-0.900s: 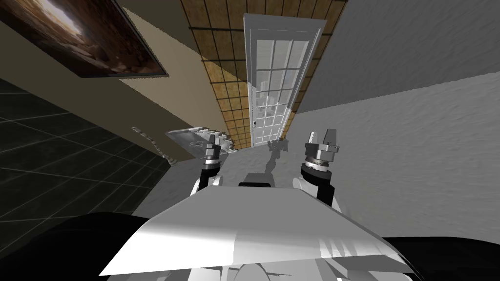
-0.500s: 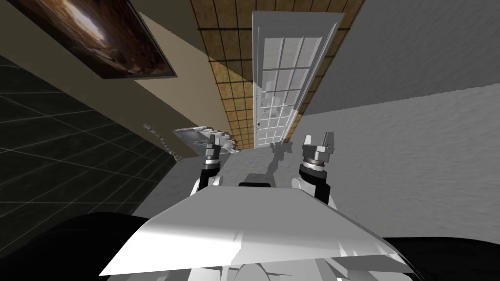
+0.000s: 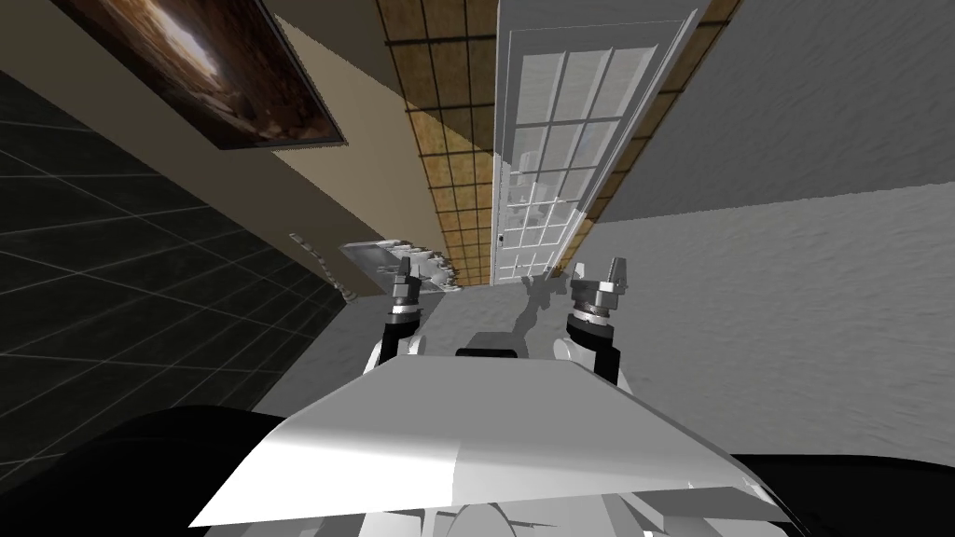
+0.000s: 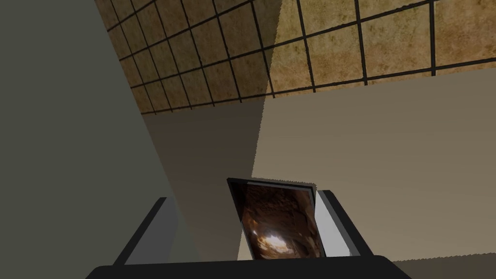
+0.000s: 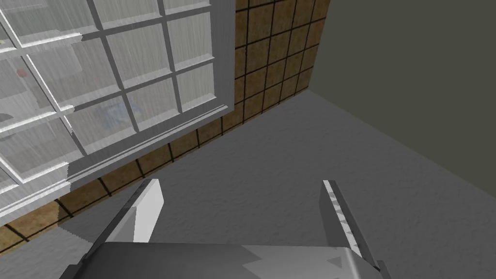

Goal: Pull the door open

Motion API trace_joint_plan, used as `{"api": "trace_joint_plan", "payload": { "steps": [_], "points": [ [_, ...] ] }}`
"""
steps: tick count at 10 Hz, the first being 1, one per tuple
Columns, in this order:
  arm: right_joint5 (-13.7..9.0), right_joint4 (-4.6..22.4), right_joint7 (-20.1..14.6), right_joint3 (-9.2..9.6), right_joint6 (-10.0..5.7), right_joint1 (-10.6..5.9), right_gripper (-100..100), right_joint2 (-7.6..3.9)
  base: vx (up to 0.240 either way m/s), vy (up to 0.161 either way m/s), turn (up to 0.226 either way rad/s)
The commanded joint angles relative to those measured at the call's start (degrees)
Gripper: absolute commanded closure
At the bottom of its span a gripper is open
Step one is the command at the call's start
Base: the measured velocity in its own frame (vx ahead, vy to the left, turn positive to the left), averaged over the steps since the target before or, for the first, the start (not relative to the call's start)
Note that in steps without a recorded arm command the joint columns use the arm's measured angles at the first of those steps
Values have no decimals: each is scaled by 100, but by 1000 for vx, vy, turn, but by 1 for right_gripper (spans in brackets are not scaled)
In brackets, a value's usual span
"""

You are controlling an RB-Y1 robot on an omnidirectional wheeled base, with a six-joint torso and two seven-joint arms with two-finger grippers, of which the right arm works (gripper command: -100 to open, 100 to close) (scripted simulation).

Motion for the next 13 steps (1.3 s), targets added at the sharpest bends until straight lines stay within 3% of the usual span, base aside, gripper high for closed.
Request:
{"api": "trace_joint_plan", "payload": {
  "steps": [1, 13],
  "points": [
    [-117, 164, -163, 9, -58, -21, -100, -44, 78, -17, 153],
    [-1101, 1558, -1437, 121, -421, -356, -100, -299, 86, -35, 156]
  ]
}}
